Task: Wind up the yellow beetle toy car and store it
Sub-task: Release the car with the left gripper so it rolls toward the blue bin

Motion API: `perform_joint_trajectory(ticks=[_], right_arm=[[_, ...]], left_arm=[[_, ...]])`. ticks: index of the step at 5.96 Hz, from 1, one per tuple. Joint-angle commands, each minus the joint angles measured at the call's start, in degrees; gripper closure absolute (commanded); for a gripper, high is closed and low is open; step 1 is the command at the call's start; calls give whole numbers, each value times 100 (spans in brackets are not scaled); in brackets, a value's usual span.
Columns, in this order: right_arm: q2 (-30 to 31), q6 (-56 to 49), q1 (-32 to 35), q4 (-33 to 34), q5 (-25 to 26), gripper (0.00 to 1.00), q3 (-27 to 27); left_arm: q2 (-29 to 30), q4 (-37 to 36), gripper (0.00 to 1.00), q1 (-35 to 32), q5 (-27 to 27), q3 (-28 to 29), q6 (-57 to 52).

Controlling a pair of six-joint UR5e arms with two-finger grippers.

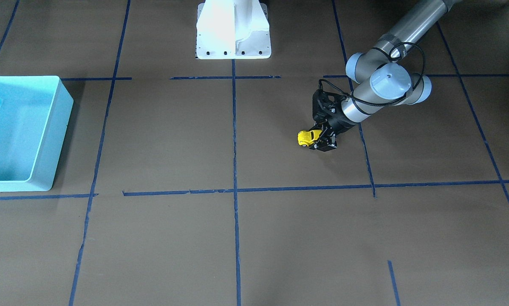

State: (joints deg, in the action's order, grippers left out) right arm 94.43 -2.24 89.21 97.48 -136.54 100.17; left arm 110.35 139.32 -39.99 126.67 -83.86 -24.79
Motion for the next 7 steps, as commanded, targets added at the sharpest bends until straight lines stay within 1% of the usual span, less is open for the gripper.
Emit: perform_joint_trajectory(ticks=[1,3,4,6,7], right_arm=[[5,12,-1,-1,196,0,-7],[5,13,-1,-1,477,0,-85],[-12,13,-1,-10,470,0,-86],[-21,13,-1,-1,479,0,-94],[-21,4,-1,-10,470,0,-86]], left_arm=[[-188,42,0,-306,244,-69,18],[-277,-19,0,-482,436,-131,27],[-277,-98,0,-692,673,-122,53],[-269,-553,0,-1298,1401,-244,236],[-269,-790,0,-1483,1726,-263,247]])
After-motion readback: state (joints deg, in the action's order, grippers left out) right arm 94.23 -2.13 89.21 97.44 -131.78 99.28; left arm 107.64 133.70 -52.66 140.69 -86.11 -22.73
